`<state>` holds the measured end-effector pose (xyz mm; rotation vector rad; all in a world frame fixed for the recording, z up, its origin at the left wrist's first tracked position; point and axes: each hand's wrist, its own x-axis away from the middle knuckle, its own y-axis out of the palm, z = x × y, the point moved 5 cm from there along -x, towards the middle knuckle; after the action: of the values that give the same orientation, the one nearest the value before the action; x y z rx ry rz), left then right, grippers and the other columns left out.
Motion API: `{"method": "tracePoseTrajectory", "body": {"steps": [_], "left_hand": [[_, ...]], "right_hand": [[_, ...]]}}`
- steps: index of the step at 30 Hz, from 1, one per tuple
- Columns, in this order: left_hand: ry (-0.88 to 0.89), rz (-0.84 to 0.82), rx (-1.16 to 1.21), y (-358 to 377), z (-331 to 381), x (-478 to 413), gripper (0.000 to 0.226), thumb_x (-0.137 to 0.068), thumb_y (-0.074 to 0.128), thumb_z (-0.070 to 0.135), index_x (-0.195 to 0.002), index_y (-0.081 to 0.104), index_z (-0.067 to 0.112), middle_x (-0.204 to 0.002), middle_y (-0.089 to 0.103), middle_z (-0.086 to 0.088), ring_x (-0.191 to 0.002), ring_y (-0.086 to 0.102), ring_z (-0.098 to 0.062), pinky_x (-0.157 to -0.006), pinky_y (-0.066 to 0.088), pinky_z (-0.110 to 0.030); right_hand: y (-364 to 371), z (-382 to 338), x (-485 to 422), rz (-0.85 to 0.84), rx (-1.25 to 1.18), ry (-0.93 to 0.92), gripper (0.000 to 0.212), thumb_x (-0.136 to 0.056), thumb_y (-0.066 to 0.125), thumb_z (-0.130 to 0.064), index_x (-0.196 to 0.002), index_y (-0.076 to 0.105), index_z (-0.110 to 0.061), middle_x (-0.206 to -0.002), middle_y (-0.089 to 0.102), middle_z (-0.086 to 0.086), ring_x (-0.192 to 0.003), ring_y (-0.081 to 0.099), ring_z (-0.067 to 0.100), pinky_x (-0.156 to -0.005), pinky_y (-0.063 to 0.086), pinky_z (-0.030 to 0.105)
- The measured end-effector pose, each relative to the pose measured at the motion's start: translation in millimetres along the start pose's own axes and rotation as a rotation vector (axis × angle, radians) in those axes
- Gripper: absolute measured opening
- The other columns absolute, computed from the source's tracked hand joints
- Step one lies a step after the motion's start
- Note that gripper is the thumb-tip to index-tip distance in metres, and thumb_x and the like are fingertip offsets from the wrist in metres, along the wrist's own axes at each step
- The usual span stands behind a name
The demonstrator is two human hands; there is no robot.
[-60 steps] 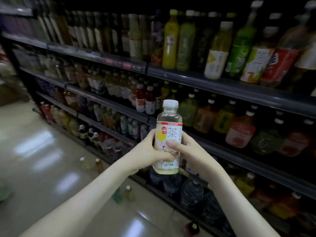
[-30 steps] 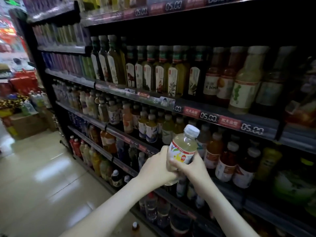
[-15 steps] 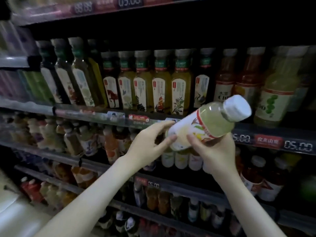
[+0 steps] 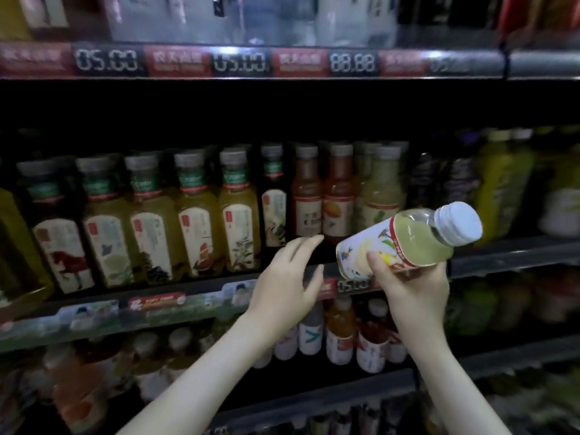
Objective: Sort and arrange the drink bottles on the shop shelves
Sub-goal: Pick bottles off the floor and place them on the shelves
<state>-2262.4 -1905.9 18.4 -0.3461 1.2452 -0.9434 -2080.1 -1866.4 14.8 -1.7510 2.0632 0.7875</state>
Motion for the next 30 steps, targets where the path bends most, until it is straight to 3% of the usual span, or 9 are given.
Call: {"method": "tracePoseTrajectory", "body": {"steps": [5, 10, 14, 17, 22, 25, 28, 30], "left_hand": [[-0.001, -0.032, 0.093, 47.5, 31.8, -40.6, 0.059, -0.098, 0.048, 0.031, -0.150, 0.021, 0.039, -0.148, 0.035, 0.003, -0.135, 0.033, -0.014, -0.092, 0.032, -0.016], [-0.095, -0.063, 0.131, 82.4, 53.7, -79.6, 0.069, -0.098, 0.049, 0.029, -0.151, 0.007, 0.044, -0.151, 0.028, -0.009, -0.132, 0.039, -0.025, -0.092, 0.038, -0.024], [-0.208, -0.068, 0.112, 104.3, 57.6, -104.9, 0.086, -0.094, 0.056, 0.030, -0.151, -0.008, 0.038, -0.140, 0.037, -0.019, -0.107, 0.057, -0.032, -0.084, 0.049, -0.033], [-0.227, -0.043, 0.074, 113.8, 60.5, -111.6, 0.099, -0.093, 0.059, 0.025, -0.147, -0.023, 0.036, -0.127, 0.045, -0.022, -0.093, 0.060, -0.033, -0.074, 0.049, -0.033], [-0.294, -0.017, -0.028, 116.6, 60.2, -116.5, 0.093, -0.094, 0.058, 0.028, -0.151, -0.015, 0.028, -0.128, 0.043, -0.024, -0.097, 0.058, -0.038, -0.072, 0.043, -0.035], [-0.298, -0.051, 0.013, 116.6, 55.8, -109.4, 0.087, -0.095, 0.054, 0.029, -0.152, -0.012, 0.031, -0.129, 0.047, -0.022, -0.096, 0.060, -0.035, -0.069, 0.046, -0.036], [-0.212, 0.019, 0.135, 95.5, 53.2, -78.9, 0.065, -0.097, 0.049, 0.025, -0.153, 0.015, 0.028, -0.142, 0.042, -0.011, -0.121, 0.050, -0.027, -0.091, 0.045, -0.034], [-0.077, 0.053, 0.260, 78.1, 57.9, -40.9, 0.056, -0.094, 0.052, 0.016, -0.147, 0.034, 0.020, -0.143, 0.043, -0.001, -0.131, 0.040, -0.011, -0.109, 0.035, -0.026]], "right_hand": [[-49.9, 8.9, -32.0, 0.122, 0.072, 0.003, 0.067, -0.062, 0.080, -0.035, -0.121, 0.056, -0.015, -0.108, 0.068, -0.011, -0.096, 0.065, -0.003, -0.086, 0.049, 0.011], [-88.9, 22.2, -57.2, 0.142, 0.116, 0.006, 0.058, -0.071, 0.082, -0.021, -0.123, 0.057, -0.012, -0.109, 0.069, -0.004, -0.095, 0.066, -0.001, -0.080, 0.048, 0.007], [-104.4, 34.4, -69.3, 0.093, 0.155, 0.045, 0.053, -0.070, 0.084, -0.018, -0.117, 0.061, -0.015, -0.103, 0.071, -0.008, -0.092, 0.066, -0.001, -0.075, 0.048, 0.006], [-104.4, 42.0, -72.9, 0.006, 0.177, 0.081, 0.049, -0.069, 0.085, -0.019, -0.112, 0.061, -0.020, -0.099, 0.069, -0.013, -0.087, 0.065, -0.008, -0.070, 0.047, 0.003], [-91.7, 49.0, -70.9, -0.078, 0.189, 0.107, 0.050, -0.068, 0.085, -0.022, -0.112, 0.060, -0.023, -0.097, 0.066, -0.018, -0.082, 0.060, -0.017, -0.066, 0.044, 0.000], [-83.5, 51.8, -63.0, -0.113, 0.193, 0.112, 0.055, -0.067, 0.086, -0.027, -0.115, 0.060, -0.022, -0.098, 0.067, -0.018, -0.086, 0.062, -0.013, -0.074, 0.046, 0.007], [-78.8, 54.8, -50.6, -0.167, 0.193, 0.140, 0.056, -0.067, 0.084, -0.031, -0.117, 0.060, -0.020, -0.103, 0.068, -0.013, -0.095, 0.063, -0.003, -0.084, 0.049, 0.022], [-73.3, 56.5, -38.9, -0.223, 0.183, 0.176, 0.051, -0.069, 0.083, -0.030, -0.114, 0.060, -0.022, -0.101, 0.068, -0.012, -0.093, 0.064, -0.002, -0.083, 0.049, 0.023]]}}
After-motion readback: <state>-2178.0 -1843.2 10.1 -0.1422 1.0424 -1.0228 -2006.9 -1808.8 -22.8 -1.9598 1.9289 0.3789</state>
